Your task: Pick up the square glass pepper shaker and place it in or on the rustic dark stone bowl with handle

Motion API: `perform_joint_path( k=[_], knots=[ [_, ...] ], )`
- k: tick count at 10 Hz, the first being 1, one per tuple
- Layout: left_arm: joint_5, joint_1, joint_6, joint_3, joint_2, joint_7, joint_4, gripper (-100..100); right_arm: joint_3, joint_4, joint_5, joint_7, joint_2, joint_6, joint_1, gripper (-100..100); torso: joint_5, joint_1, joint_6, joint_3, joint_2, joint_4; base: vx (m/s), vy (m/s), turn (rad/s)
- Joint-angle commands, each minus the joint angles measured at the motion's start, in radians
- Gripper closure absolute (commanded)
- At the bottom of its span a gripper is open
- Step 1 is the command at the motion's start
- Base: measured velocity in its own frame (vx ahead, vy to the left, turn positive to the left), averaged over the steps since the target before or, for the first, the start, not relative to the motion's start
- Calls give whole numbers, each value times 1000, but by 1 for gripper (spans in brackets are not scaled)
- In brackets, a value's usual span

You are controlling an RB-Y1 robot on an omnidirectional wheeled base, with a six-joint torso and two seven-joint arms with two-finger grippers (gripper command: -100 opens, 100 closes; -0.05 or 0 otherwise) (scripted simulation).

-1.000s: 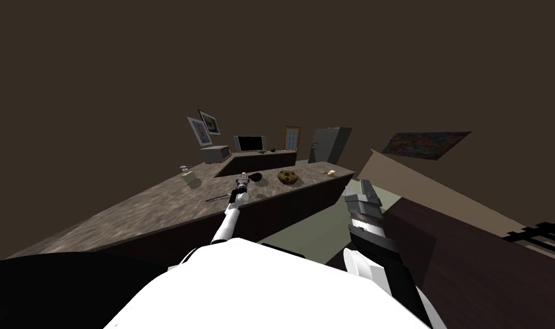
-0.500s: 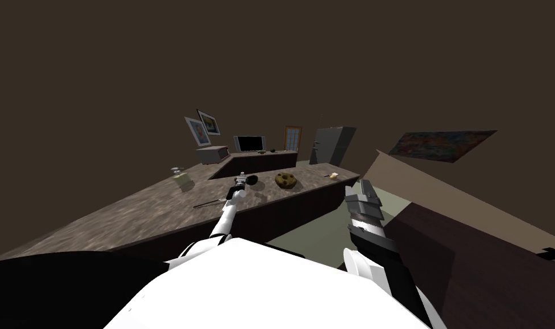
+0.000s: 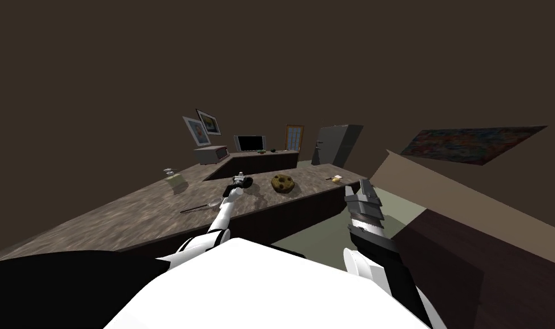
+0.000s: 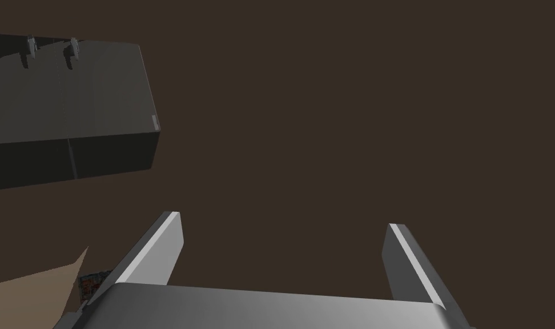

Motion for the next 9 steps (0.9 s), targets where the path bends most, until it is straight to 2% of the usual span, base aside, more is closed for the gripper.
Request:
perform_joint_path(
  k=[1, 5, 6, 7, 9],
  knots=[
    [0, 0, 0, 0, 0, 0, 0, -100, 0, 0, 0, 0, 0, 0, 0, 0, 0, 0, 0, 0, 0, 0, 5, -9, -1],
    [0, 0, 0, 0, 0, 0, 0, -100, 0, 0, 0, 0, 0, 0, 0, 0, 1, 4, 0, 3, 5, 2, 0, 0, 0],
    [0, 0, 0, 0, 0, 0, 0, 0, 0, 0, 0, 0, 0, 0, 0, 0, 1, 4, 0, 3, 5, 2, 0, 0, 0],
    [3, -21, 35, 12, 18, -1, 0, -100, 0, 0, 0, 0, 0, 0, 0, 0, 1, 4, 0, 3, 6, 2, 6, -35, 74],
    [5, -41, 69, 25, 37, -1, 0, -100, 0, 0, 0, 0, 0, 0, 0, 0, 0, 0, 0, 3, 5, 2, 0, -71, 72]
  ],
)
